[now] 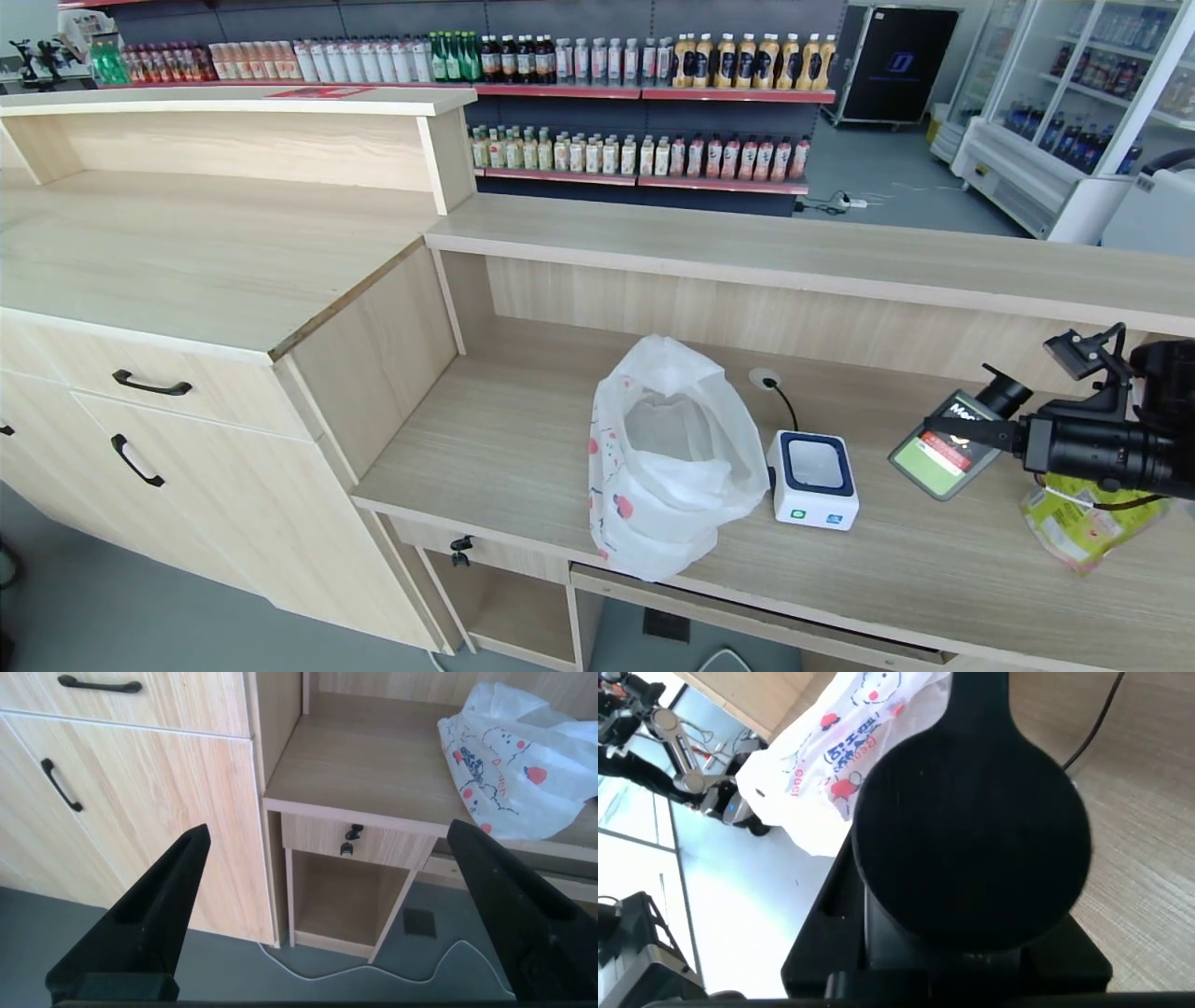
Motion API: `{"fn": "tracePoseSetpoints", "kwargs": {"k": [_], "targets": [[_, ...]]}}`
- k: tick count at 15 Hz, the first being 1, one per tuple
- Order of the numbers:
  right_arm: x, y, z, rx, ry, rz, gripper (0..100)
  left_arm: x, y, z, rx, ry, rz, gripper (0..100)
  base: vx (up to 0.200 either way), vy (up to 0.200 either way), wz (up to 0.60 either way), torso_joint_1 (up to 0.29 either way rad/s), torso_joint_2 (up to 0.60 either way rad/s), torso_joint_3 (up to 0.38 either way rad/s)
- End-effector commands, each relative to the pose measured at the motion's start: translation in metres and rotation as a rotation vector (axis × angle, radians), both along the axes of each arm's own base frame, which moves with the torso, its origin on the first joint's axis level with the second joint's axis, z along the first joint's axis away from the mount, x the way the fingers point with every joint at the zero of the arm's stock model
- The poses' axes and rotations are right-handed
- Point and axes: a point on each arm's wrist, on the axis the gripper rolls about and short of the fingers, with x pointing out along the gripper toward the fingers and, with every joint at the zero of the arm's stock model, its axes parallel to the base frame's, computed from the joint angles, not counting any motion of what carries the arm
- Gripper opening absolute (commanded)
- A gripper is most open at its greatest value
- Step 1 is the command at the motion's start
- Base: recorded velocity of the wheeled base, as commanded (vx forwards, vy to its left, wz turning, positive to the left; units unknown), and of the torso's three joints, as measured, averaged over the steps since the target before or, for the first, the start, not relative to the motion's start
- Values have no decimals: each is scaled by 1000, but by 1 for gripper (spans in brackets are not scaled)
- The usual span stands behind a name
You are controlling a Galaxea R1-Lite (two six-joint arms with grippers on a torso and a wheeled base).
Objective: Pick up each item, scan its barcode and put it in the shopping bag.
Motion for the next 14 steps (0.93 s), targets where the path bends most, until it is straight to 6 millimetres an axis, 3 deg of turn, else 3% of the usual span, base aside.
{"fn": "tracePoseSetpoints", "kwargs": {"k": [1, 14], "targets": [[9, 1, -8, 4, 11, 16, 0, 0, 0, 0, 1, 1, 0, 100, 0, 0, 0, 0, 0, 0], [45, 30, -26, -27, -52, 127, 0, 0, 0, 0, 0, 1, 0, 100, 0, 0, 0, 0, 0, 0]]}}
